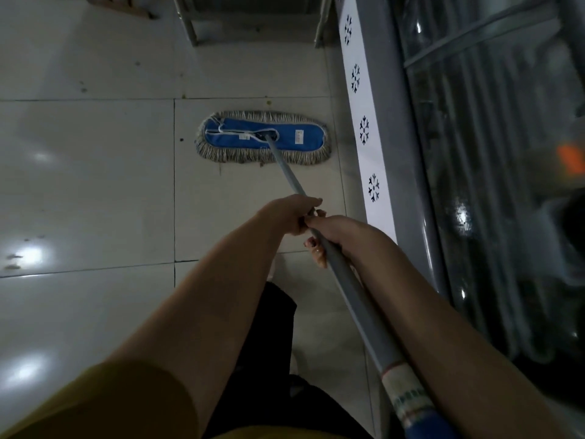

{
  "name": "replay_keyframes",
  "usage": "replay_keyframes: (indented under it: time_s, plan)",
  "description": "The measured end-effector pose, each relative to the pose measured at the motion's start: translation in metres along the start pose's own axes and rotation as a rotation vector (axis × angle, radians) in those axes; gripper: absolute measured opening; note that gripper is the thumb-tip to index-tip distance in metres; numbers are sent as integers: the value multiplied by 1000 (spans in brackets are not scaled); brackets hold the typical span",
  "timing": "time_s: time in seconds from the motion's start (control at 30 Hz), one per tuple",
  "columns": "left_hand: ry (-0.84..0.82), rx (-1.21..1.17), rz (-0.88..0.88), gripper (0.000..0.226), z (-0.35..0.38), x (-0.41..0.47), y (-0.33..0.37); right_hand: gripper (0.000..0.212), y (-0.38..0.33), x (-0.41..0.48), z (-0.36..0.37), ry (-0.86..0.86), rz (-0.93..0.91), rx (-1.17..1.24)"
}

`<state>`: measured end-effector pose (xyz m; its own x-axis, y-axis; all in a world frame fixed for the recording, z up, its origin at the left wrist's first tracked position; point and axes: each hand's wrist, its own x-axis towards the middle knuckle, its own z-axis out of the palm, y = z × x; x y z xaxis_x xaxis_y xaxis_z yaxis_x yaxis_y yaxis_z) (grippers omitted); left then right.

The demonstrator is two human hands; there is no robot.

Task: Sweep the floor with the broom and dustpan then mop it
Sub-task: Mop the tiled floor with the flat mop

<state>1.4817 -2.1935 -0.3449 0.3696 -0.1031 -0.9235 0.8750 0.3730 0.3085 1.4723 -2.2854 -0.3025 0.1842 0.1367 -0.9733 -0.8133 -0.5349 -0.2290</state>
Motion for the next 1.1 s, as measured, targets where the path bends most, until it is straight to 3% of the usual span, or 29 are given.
replay_keyframes:
  time_s: [0.2, 0.3, 0.53, 0.77, 1.1]
  plan:
    - [0, -76, -8, 23, -22, 16, 92, 43, -100, 8, -1, 18, 53, -23]
    - [8, -89, -15, 23, -30, 28, 137, 39, -144, 13, -3, 37, -11, -21]
    - [34, 4, 6, 24, -40, 60, 197, 37, -195, 38, -14, 34, -83, 24]
    - [32, 20, -6, 21, -29, 68, 175, 41, -163, 41, -16, -148, -40, 284]
    - [3, 102, -26, 20, 20, 36, 47, 43, -24, 8, -29, -161, -2, 361]
